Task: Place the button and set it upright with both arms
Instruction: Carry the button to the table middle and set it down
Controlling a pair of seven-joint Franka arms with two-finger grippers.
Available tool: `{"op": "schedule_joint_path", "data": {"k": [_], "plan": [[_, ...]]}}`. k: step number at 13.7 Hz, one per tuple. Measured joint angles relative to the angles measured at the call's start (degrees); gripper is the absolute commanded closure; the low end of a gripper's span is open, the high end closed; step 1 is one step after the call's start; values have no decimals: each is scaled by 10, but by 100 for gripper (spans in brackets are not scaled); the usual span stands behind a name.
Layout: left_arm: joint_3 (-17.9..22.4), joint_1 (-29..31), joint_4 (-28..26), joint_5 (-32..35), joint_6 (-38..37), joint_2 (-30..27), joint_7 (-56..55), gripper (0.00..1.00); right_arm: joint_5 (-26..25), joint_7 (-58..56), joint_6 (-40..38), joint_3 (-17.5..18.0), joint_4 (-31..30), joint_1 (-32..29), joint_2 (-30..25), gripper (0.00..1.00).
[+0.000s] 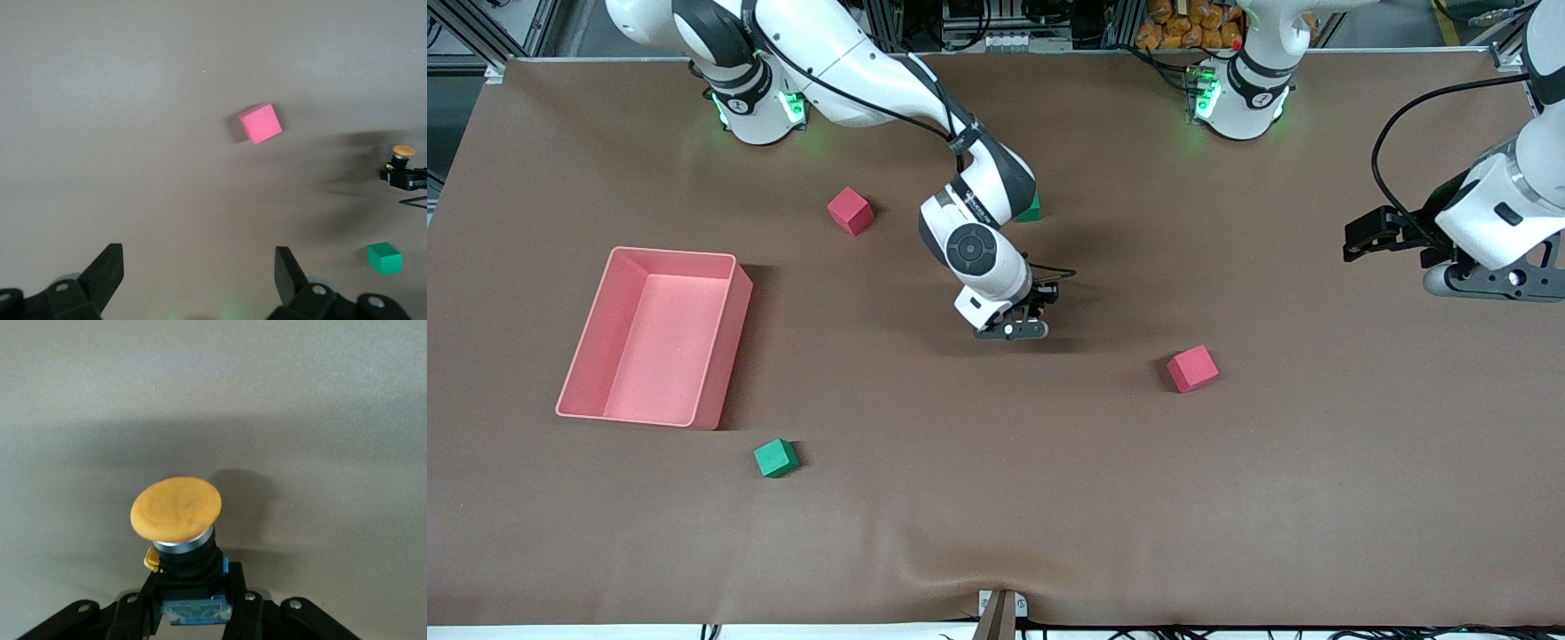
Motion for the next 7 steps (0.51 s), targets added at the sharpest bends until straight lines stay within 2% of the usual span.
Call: {"op": "schedule_joint_path", "data": {"k": [1,7], "plan": [[0,-1,2,-4,0,0,0,0,0,0,0,0,0,1,0,0],[0,-8,4,-16,0,9,0,0,0,0,-1,-2,1,8,0,0]]}}
